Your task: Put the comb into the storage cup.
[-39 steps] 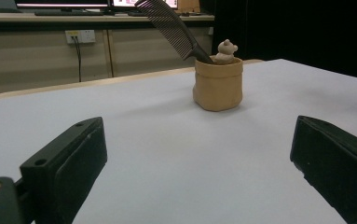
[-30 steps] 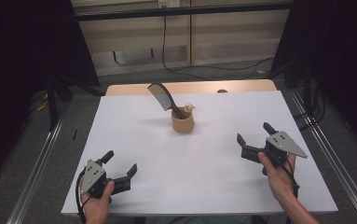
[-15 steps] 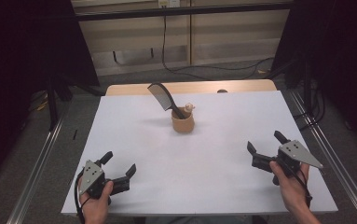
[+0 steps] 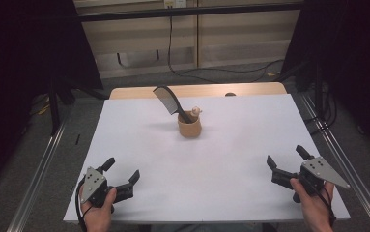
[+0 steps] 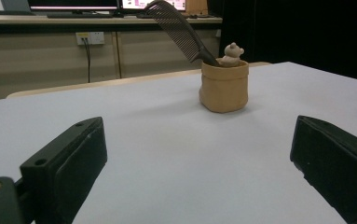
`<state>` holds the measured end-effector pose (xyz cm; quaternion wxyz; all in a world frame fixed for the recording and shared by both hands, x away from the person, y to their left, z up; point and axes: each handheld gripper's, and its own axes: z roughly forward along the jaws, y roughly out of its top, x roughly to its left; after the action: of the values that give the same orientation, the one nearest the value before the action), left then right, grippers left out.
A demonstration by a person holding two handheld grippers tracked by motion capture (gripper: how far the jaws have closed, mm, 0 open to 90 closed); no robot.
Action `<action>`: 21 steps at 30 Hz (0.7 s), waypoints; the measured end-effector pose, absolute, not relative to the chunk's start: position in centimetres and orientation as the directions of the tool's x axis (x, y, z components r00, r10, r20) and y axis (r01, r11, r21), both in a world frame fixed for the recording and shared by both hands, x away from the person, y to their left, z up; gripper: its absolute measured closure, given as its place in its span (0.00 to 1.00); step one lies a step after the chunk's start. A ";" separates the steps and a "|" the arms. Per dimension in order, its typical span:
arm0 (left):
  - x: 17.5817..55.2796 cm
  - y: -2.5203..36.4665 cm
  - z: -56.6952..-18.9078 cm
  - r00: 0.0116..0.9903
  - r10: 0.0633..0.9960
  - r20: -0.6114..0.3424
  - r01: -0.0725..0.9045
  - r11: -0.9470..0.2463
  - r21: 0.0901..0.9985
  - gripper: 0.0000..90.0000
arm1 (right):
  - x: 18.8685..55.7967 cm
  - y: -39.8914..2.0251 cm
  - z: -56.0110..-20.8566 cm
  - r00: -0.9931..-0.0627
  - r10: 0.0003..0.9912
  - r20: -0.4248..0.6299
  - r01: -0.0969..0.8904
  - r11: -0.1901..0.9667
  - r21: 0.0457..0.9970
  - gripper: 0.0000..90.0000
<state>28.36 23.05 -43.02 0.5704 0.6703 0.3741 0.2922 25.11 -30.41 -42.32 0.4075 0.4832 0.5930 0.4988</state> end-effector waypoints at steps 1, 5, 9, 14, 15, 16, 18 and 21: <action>28.3 23.1 -43.0 0.548 0.836 -0.026 0.164 -0.077 0.983 0.04 | 25.0 -30.5 -42.4 -0.197 0.980 -0.004 0.166 0.037 0.985 0.01; 28.2 23.0 -43.0 0.551 0.834 -0.031 0.167 -0.073 0.983 0.04 | 24.5 -30.7 -42.6 -0.185 0.983 -0.010 0.173 0.042 0.984 0.01; 28.0 23.1 -43.0 0.549 0.836 -0.021 0.166 -0.084 0.983 0.04 | 23.7 -31.0 -42.9 -0.177 0.984 -0.016 0.177 0.048 0.983 0.01; 27.9 23.0 -43.0 0.544 0.839 -0.012 0.165 -0.093 0.982 0.04 | 22.6 -31.6 -43.4 -0.146 0.989 -0.008 0.153 0.030 0.988 0.01; 27.9 23.0 -43.0 0.544 0.839 -0.011 0.165 -0.094 0.982 0.04 | 22.4 -31.7 -43.4 -0.147 0.989 0.002 0.149 0.020 0.989 0.01; 27.8 23.0 -43.0 0.545 0.839 -0.011 0.166 -0.094 0.982 0.04 | 22.3 -31.8 -43.3 -0.149 0.989 0.001 0.144 0.020 0.989 0.01; 27.8 23.0 -43.0 0.543 0.839 -0.009 0.163 -0.095 0.982 0.04 | 22.2 -31.8 -43.5 -0.143 0.990 -0.002 0.150 0.024 0.988 0.01; 27.8 23.1 -43.0 0.540 0.842 -0.011 0.159 -0.089 0.983 0.04 | 22.3 -31.7 -43.9 -0.145 0.989 -0.008 0.185 0.035 0.982 0.01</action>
<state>27.80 23.09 -43.00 0.5633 0.6729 0.3717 0.3030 22.30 -31.66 -43.94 0.4188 0.5019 0.5848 0.4803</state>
